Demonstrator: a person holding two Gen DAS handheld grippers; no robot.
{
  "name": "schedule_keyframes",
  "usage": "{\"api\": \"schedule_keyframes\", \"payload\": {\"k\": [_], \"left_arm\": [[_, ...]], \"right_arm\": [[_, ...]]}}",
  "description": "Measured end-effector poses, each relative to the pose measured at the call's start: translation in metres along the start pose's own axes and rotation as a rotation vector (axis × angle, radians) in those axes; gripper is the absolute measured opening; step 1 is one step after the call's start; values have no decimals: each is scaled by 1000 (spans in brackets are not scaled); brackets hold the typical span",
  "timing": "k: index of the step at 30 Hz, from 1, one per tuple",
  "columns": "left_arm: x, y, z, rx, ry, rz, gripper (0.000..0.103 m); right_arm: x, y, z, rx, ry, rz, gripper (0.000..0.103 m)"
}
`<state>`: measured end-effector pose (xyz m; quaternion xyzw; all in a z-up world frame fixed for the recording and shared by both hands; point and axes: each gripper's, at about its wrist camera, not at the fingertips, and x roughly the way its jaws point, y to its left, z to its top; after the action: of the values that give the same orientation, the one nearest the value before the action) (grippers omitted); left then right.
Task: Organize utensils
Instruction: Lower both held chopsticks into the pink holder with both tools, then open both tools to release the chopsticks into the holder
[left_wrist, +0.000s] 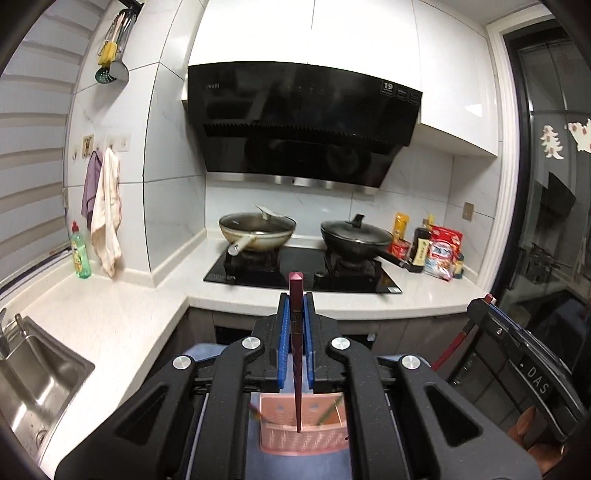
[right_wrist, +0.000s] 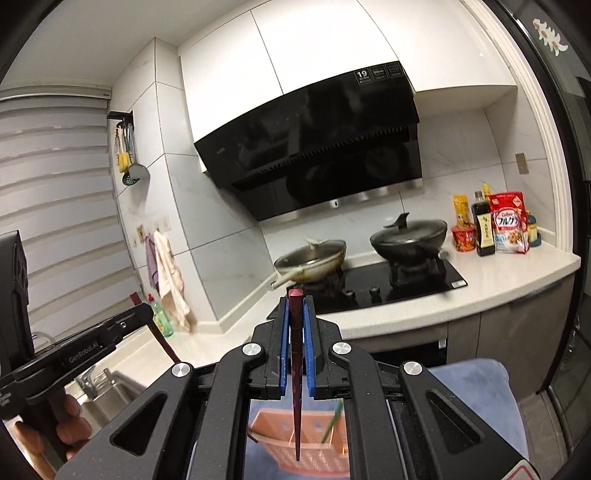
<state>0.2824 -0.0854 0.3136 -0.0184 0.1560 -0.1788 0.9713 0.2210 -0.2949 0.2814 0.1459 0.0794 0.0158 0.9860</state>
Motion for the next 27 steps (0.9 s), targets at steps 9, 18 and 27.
{"api": "schedule_keyframes", "payload": {"k": [9, 18, 27], "left_arm": [[52, 13, -17, -24, 39, 23, 7], [87, 27, -57, -37, 146, 42, 7], [87, 25, -64, -23, 161, 53, 32]], "right_arm": [[61, -11, -23, 14, 46, -35, 7], [92, -24, -63, 17, 144, -73, 7], [89, -27, -67, 24, 153, -75, 18]]}}
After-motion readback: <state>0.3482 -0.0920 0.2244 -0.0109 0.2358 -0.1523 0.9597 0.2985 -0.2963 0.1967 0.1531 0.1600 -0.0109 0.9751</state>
